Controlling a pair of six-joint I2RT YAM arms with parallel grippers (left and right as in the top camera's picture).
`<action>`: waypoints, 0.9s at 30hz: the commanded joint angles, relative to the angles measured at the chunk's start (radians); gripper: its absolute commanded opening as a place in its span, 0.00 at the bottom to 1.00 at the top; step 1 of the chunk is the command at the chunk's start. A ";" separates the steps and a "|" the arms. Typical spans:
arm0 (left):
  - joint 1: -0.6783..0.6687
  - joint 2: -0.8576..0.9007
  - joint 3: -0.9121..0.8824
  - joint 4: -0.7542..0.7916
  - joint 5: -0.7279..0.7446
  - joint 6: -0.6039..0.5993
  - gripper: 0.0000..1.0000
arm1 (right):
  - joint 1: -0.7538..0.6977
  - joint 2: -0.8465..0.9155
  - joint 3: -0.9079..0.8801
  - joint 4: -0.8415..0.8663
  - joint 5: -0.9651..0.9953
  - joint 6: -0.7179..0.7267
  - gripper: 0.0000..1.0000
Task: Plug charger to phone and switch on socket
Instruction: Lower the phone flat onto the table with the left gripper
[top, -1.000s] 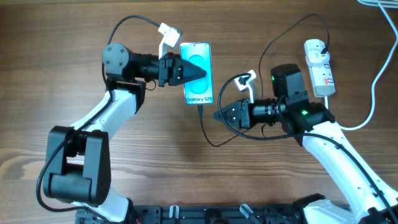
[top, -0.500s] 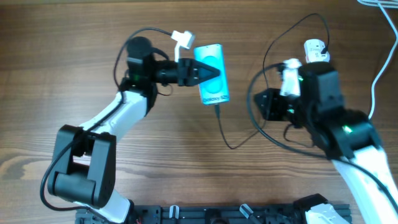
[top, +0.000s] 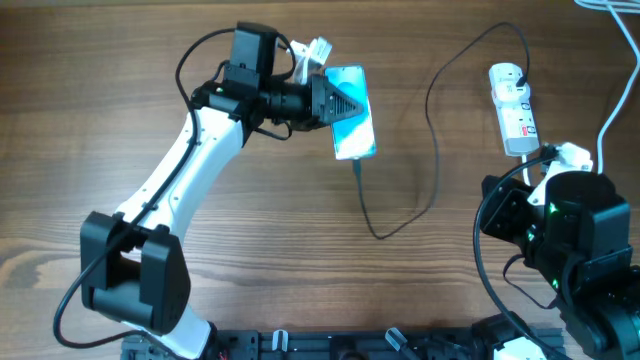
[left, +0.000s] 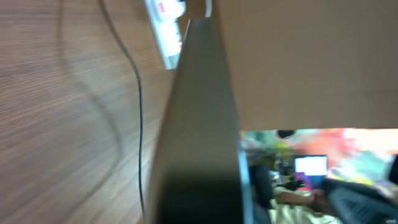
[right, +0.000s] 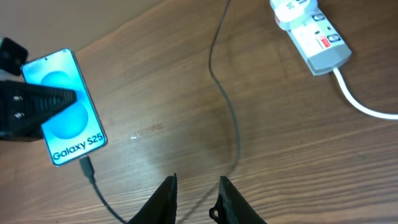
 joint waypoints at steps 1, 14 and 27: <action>-0.005 0.084 0.019 -0.021 -0.029 0.183 0.04 | -0.003 0.003 0.016 -0.012 0.029 0.047 0.17; -0.013 0.362 0.030 -0.022 -0.065 0.529 0.04 | -0.003 0.031 0.014 -0.026 0.028 0.047 0.16; -0.010 0.515 0.030 0.187 -0.082 0.233 0.04 | -0.003 0.191 0.014 -0.032 0.028 0.043 0.16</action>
